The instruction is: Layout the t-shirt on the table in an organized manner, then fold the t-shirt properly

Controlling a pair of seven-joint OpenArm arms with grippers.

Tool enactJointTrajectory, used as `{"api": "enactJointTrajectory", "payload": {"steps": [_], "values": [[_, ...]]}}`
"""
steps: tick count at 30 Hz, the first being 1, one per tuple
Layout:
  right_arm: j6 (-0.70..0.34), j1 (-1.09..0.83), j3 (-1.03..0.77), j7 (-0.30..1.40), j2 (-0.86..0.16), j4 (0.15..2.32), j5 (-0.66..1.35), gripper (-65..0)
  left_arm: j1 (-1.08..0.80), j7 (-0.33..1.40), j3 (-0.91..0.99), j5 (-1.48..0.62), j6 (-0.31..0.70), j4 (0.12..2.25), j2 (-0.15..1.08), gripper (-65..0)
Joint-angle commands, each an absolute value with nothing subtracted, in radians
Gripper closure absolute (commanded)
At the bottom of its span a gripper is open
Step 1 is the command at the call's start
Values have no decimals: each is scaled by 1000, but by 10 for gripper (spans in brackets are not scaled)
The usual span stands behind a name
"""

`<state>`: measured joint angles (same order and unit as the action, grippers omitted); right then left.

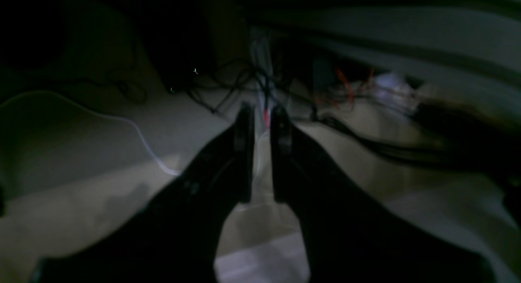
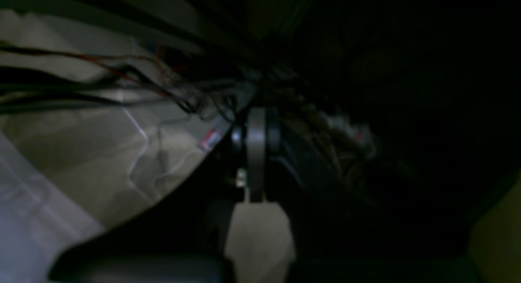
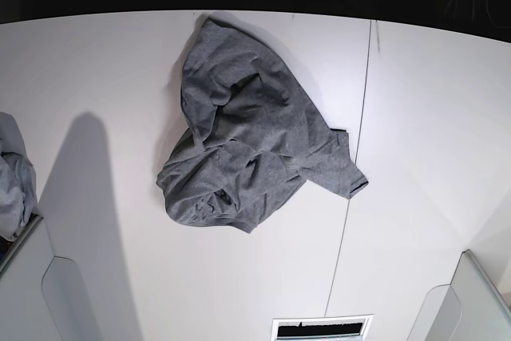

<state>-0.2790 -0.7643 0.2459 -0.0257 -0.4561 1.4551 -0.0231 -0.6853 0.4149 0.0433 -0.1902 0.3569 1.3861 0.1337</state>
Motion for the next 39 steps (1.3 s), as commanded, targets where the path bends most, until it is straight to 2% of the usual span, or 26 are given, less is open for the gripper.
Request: {"api": "enactJointTrajectory", "payload": {"steps": [1, 8, 13, 15, 19, 21, 22, 23, 27, 28, 33, 39], "values": [[-285, -794, 241, -43, -479, 1506, -15, 0, -715, 418, 70, -209, 364, 1443, 140, -102], [-284, -816, 216, 76, -515, 1765, -7, 0, -813, 428, 145, -255, 363, 1768, 214, -102], [-278, -738, 175, 111, -513, 1877, 139, 0, -780, 428, 144, -267, 363, 1956, 290, -110], [-242, -677, 161, 113, -498, 1892, 157, 0, -737, 429, 144, -299, 363, 1980, 329, -164], [-178, -512, 120, 203, -426, 1890, 180, 0, -612, 430, 124, -363, 363, 1967, 396, -327], [-179, -423, 103, 289, -383, 1888, 211, 0, -527, 430, 84, -376, 363, 1943, 418, -347], [-179, -384, 99, 322, -361, 1887, 218, -14, -480, 430, 58, -376, 363, 1918, 421, -347], [-179, -350, 98, 346, -339, 1886, 217, -56, -432, 430, 28, -375, 363, 1883, 421, -347], [-179, -263, 98, 356, -245, 1859, 216, -320, -238, 426, -89, -369, 349, 1690, 413, -347], [-179, -246, 99, 356, -220, 1851, 209, -356, -191, 426, -108, -369, 347, 1642, 413, -347], [-182, -188, 99, 362, -117, 1743, 183, -362, -1, 422, -125, -379, 348, 1444, 413, -347], [-213, -105, 98, 335, -34, 1589, 174, -360, 137, 403, -125, -435, 362, 1262, 413, -347]]}}
